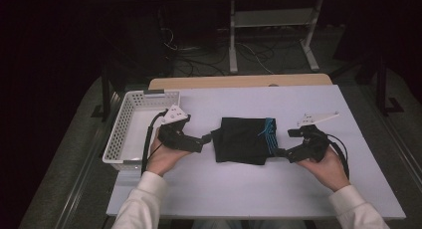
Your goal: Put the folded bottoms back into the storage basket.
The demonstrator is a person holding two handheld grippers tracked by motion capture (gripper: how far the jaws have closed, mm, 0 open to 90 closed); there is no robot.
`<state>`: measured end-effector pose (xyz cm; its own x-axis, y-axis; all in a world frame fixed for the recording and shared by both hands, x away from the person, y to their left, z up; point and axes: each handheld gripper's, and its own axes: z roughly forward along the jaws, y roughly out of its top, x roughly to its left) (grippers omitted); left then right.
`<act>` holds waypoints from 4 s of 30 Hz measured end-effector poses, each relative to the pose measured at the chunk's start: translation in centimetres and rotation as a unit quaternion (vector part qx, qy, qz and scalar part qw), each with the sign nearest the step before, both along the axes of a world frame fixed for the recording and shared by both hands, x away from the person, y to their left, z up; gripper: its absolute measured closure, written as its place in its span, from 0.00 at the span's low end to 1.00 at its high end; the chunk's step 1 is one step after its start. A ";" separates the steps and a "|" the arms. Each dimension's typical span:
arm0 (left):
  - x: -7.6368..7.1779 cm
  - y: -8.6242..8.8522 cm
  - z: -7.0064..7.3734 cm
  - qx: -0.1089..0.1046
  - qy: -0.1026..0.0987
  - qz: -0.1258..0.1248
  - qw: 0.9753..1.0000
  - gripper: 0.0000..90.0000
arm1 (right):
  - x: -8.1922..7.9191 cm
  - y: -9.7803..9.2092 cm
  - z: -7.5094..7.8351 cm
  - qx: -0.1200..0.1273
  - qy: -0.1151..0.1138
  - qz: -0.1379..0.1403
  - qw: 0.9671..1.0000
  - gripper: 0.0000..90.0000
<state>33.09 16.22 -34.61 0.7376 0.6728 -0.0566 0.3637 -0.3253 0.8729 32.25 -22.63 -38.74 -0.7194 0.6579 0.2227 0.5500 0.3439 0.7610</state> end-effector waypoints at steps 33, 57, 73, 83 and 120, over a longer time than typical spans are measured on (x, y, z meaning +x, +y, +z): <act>4.0 -2.6 -1.3 -0.017 0.026 0.010 0.999 0.00 | 2.5 0.2 -2.1 0.003 0.029 -0.025 0.999 0.00; 7.0 -5.8 -3.8 -0.011 0.050 0.021 0.998 0.00 | 3.7 0.0 -4.0 -0.002 0.054 -0.045 0.998 0.00; 8.9 -5.7 -6.3 -0.003 0.090 0.039 0.995 0.00 | 4.3 0.4 -4.8 -0.007 0.077 -0.047 0.996 0.00; 10.0 -5.7 -7.7 -0.004 0.107 0.046 0.993 0.00 | 4.7 0.3 -5.2 -0.005 0.095 -0.049 0.994 0.07; 11.5 -6.3 -10.3 0.015 0.179 0.021 0.984 0.27 | 6.0 0.1 -6.0 0.033 0.171 -0.036 0.984 0.40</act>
